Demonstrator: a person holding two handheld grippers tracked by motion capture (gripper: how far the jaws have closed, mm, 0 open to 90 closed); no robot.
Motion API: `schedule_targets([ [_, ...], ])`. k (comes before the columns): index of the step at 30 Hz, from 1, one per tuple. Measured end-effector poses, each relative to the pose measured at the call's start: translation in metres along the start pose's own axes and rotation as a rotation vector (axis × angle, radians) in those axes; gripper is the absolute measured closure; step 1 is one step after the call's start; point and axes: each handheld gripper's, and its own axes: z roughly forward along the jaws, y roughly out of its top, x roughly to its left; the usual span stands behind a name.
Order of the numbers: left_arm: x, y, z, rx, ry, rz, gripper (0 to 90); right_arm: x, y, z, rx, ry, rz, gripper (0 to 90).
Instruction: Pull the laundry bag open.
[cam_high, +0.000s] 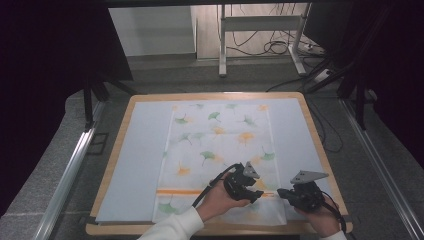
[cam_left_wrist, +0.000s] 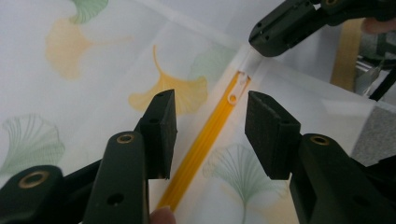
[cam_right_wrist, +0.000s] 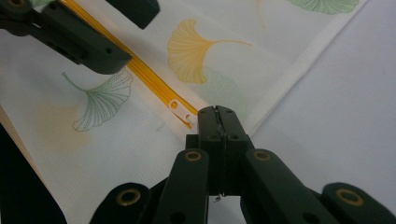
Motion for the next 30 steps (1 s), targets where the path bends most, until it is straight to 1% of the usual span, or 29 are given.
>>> schedule_targets([
  [4,0.0,0.005,0.009,0.021,0.008,0.017,56.3,-0.001,-0.001,0.0,0.003,-0.003,-0.001,89.0],
  [5,0.0,0.006,0.011,0.028,0.01,0.027,56.6,-0.001,-0.001,0.0,0.004,-0.004,0.0,89.0],
  [8,-0.003,0.006,0.014,0.031,0.003,0.034,58.4,0.0,-0.001,0.001,0.007,-0.006,-0.004,89.0],
  [12,-0.005,0.006,0.019,0.053,-0.004,0.046,62.2,0.0,-0.002,0.001,0.011,-0.005,-0.004,89.0],
  [16,-0.004,0.004,0.024,0.062,0.006,0.048,66.5,0.0,-0.002,0.003,0.018,-0.007,-0.001,89.0],
  [18,-0.004,0.005,0.027,0.056,0.014,0.051,69.0,-0.001,-0.003,0.004,0.027,-0.014,-0.005,89.0],
  [19,-0.004,0.005,0.028,0.055,0.014,0.047,69.9,-0.001,-0.003,0.004,0.026,-0.012,0.004,89.0],
  [20,-0.004,0.006,0.03,0.054,0.009,0.042,70.1,-0.001,-0.003,0.004,0.027,-0.011,0.002,89.0],
  [21,-0.004,0.006,0.031,0.063,0.008,0.051,70.1,-0.001,-0.003,0.004,0.026,-0.011,0.001,89.0],
  [23,-0.005,0.006,0.033,0.061,0.013,0.066,70.3,-0.001,-0.003,0.005,0.025,-0.011,0.002,89.0],
  [27,-0.006,0.007,0.035,0.066,0.014,0.079,70.1,-0.001,-0.003,0.005,0.025,-0.007,0.002,89.0],
  [28,-0.006,0.007,0.035,0.066,0.01,0.086,69.9,-0.001,-0.003,0.005,0.026,-0.007,0.002,89.0],
  [30,-0.009,0.008,0.036,0.069,0.02,0.11,69.1,-0.001,-0.003,0.005,0.026,-0.007,0.001,89.0],
])
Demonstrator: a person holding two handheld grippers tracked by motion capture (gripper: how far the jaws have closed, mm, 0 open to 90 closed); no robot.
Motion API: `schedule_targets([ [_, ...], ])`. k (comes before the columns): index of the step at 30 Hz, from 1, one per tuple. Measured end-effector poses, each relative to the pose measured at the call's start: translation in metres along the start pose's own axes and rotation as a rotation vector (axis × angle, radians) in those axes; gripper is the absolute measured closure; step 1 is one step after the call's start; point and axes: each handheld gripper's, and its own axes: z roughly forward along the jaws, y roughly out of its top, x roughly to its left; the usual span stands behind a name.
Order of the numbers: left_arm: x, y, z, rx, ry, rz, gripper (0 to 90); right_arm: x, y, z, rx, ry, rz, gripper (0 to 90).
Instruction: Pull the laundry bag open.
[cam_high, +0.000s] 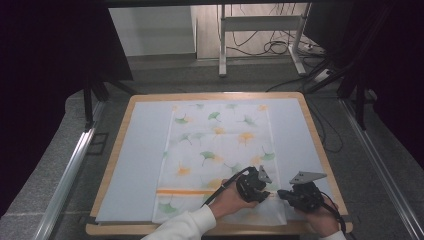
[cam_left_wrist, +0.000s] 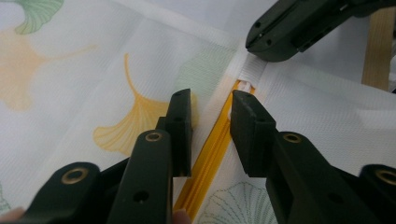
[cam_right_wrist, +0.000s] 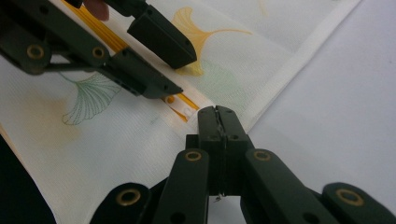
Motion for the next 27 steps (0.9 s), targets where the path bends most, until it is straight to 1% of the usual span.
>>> schedule_targets([
  [1,0.0,0.001,-0.001,0.015,0.008,0.028,68.9,0.0,0.0,0.0,0.001,0.0,0.0,89.0],
  [3,-0.001,0.001,-0.001,0.011,0.003,0.033,67.2,0.0,0.0,0.0,0.001,0.002,0.001,89.0],
  [6,0.0,0.001,0.0,0.009,-0.008,0.031,64.9,-0.001,0.0,0.001,0.001,0.005,0.004,89.0],
  [9,0.0,0.001,0.001,0.003,-0.042,0.021,61.8,-0.001,0.0,0.001,0.001,0.01,0.008,89.0],
  [12,-0.001,0.002,0.002,0.002,-0.03,0.035,60.5,-0.002,-0.001,0.001,0.001,0.013,0.007,89.0],
  [14,0.0,0.004,0.003,0.004,-0.035,0.035,59.8,-0.002,-0.001,0.001,0.001,0.015,0.009,89.0],
  [15,-0.001,0.004,0.004,-0.003,-0.036,0.029,59.4,-0.002,-0.001,0.001,0.001,0.015,0.01,89.0],
  [16,-0.002,0.005,0.005,-0.004,-0.033,0.034,59.1,-0.003,-0.001,0.001,0.001,0.016,0.011,89.0],
  [17,-0.003,0.007,0.006,0.007,-0.028,0.052,58.9,-0.003,-0.001,0.001,0.002,0.016,0.013,89.0],
  [18,-0.004,0.008,0.006,0.012,-0.026,0.058,58.7,-0.003,-0.001,0.001,0.002,0.017,0.014,89.0],
  [21,-0.003,0.009,0.006,0.021,-0.036,0.069,59.9,-0.003,-0.001,0.001,0.002,0.018,0.017,89.0],
  [22,-0.004,0.009,0.006,0.019,-0.039,0.074,62.2,-0.003,-0.001,0.001,0.001,0.019,0.019,89.0],
  [23,-0.004,0.01,0.006,0.029,-0.033,0.09,63.6,-0.003,-0.001,0.001,0.003,0.02,0.02,89.0],
  [24,-0.005,0.01,0.006,0.028,-0.028,0.098,66.6,-0.003,-0.002,0.001,0.003,0.021,0.019,89.0],
  [26,-0.008,0.011,0.006,0.03,-0.021,0.112,69.8,-0.004,-0.002,0.002,0.004,0.022,0.02,89.0],
  [27,-0.008,0.012,0.006,0.03,-0.015,0.117,73.1,-0.004,-0.002,0.002,0.003,0.023,0.021,89.1],
])
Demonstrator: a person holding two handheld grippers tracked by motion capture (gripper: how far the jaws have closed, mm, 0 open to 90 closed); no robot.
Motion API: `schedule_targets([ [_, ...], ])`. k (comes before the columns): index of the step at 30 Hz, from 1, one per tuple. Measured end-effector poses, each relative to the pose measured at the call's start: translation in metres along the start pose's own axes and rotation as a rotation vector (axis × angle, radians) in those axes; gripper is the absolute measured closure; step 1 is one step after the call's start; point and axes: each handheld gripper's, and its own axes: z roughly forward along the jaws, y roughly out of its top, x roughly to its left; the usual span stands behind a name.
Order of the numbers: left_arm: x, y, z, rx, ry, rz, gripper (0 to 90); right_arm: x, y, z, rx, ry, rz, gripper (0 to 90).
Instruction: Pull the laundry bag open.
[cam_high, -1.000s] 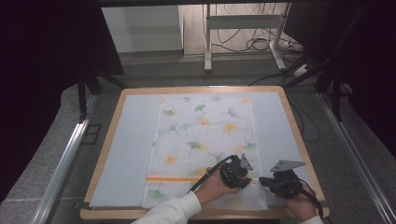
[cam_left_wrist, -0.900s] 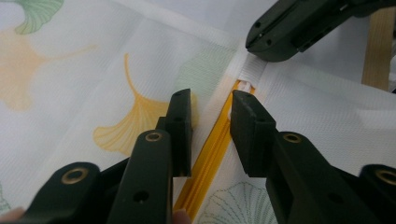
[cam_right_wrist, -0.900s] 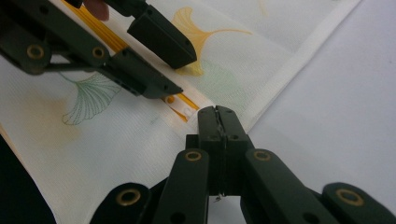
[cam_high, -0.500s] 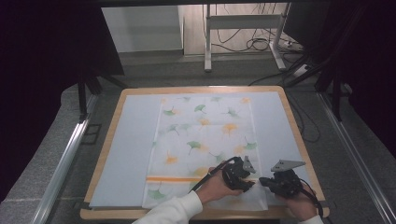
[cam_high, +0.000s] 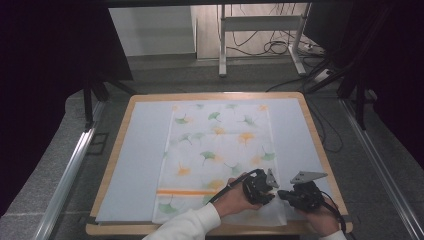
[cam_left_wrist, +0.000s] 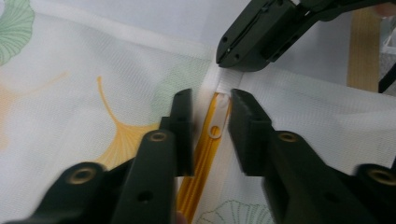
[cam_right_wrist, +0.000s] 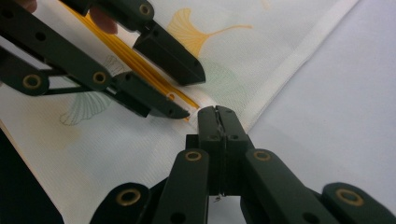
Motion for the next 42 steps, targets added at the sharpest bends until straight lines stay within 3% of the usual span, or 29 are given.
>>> schedule_targets([
  [2,-0.0018,-0.0001,0.0002,-0.001,0.019,0.01,79.5,0.0,0.0,0.0001,0.0,0.001,0.0,89.1],
  [10,-0.0018,-0.001,-0.0012,-0.002,-0.002,0.011,85.5,-0.0012,-0.0004,0.0003,0.001,0.006,0.005,89.0],
  [30,0.0005,-0.0035,-0.0024,-0.023,-0.022,-0.007,85.7,-0.0025,-0.0009,0.0012,0.001,0.021,0.01,89.1],
  [34,0.0034,-0.0045,-0.0036,-0.03,-0.054,-0.038,86.8,-0.003,-0.001,0.0013,-0.002,0.024,0.012,89.1],
  [42,0.0016,-0.0042,-0.0027,-0.027,-0.059,-0.038,87.7,-0.0035,-0.0012,0.0013,-0.001,0.025,0.012,89.1],
])
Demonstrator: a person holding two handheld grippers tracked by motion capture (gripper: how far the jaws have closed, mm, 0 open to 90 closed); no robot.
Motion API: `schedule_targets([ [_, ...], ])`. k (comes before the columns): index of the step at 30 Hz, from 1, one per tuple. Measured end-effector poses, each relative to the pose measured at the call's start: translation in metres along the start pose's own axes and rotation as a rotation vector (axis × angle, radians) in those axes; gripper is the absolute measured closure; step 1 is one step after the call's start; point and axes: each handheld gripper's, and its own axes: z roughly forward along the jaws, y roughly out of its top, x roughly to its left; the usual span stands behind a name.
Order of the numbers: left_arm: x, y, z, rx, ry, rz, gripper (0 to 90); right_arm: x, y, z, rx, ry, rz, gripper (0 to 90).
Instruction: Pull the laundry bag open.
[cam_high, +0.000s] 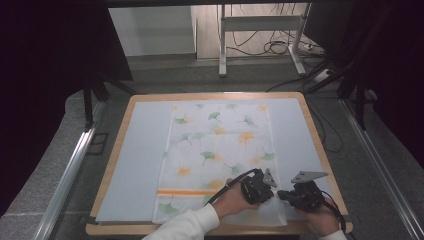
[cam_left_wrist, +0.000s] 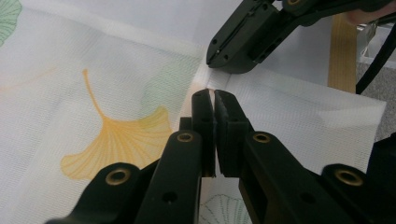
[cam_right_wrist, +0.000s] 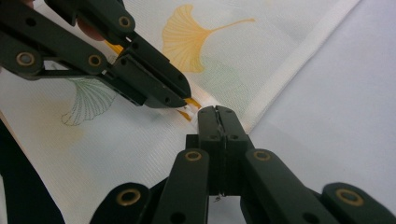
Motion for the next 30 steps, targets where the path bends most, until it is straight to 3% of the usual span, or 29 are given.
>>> schedule_targets([
  [4,-0.001,0.0,0.001,0.003,-0.019,-0.013,86.9,-0.001,0.0,0.0,0.0,0.003,0.001,89.1],
  [13,0.0,-0.002,-0.002,0.001,0.002,0.0,79.8,-0.001,0.0,0.0,-0.003,0.008,0.005,89.1],
  [18,0.007,-0.008,-0.008,-0.011,0.003,-0.041,77.1,-0.002,0.0,0.0,0.004,0.012,0.006,89.1],
  [22,0.007,-0.011,-0.008,-0.006,-0.033,-0.079,76.1,-0.002,0.0,0.0,-0.001,0.012,0.008,89.1],
  [30,0.005,-0.011,-0.007,0.01,-0.066,-0.112,70.1,-0.002,0.0,0.0,0.003,0.014,0.006,89.1],
])
